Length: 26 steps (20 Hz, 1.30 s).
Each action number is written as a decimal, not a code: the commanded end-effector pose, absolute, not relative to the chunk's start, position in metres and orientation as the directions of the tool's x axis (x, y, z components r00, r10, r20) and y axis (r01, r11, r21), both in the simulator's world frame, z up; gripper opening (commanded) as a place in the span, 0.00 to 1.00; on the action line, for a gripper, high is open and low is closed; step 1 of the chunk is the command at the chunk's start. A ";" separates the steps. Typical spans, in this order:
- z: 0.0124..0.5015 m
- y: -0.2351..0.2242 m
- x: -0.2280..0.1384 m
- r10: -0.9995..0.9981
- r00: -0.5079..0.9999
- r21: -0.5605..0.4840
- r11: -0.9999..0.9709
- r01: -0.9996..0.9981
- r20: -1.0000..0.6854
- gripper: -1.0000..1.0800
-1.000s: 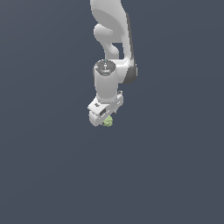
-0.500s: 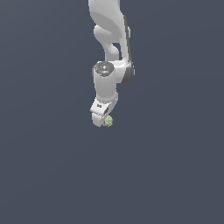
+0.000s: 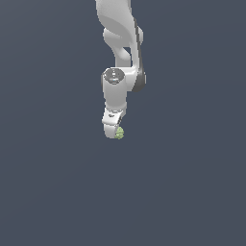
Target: Pick up the object and move it to a goal position.
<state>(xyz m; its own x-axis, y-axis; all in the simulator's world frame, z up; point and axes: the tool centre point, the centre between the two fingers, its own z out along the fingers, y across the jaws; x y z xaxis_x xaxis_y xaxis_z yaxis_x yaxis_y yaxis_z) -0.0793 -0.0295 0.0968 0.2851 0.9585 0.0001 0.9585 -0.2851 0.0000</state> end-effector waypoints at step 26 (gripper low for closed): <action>0.044 -0.030 -0.084 0.973 0.232 0.000 -0.232 0.973 0.000 0.96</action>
